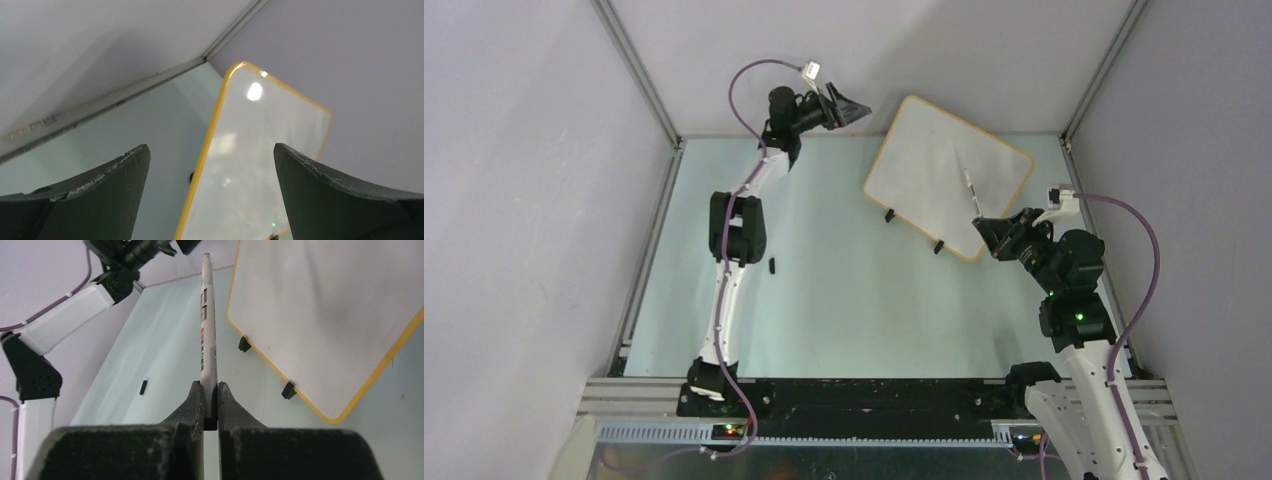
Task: Write a sentence on the whiteboard
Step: Move the whiteboard to the center of the board.
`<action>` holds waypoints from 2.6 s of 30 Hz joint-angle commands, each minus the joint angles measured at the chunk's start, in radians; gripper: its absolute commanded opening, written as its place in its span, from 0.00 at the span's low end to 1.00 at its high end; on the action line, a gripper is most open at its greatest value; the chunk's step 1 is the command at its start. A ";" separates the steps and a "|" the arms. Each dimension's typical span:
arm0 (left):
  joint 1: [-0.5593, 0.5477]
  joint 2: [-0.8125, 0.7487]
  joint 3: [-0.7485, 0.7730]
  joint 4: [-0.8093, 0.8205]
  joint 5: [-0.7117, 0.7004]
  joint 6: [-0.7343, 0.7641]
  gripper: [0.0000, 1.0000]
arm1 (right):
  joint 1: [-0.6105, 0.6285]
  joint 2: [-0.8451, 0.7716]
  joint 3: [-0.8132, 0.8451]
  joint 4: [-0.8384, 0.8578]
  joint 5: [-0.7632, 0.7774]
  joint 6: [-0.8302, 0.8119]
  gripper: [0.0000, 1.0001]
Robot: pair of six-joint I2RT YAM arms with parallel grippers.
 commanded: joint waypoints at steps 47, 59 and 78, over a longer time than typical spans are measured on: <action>-0.059 0.088 -0.268 0.678 0.267 -0.611 0.34 | -0.013 -0.082 0.041 0.004 -0.118 0.071 0.00; -0.046 0.014 -0.457 0.896 0.276 -0.721 0.16 | -0.012 -0.101 0.039 -0.014 -0.126 0.073 0.00; 0.058 -0.184 -0.845 1.121 0.339 -0.742 0.00 | -0.012 -0.102 0.040 -0.030 -0.137 0.066 0.00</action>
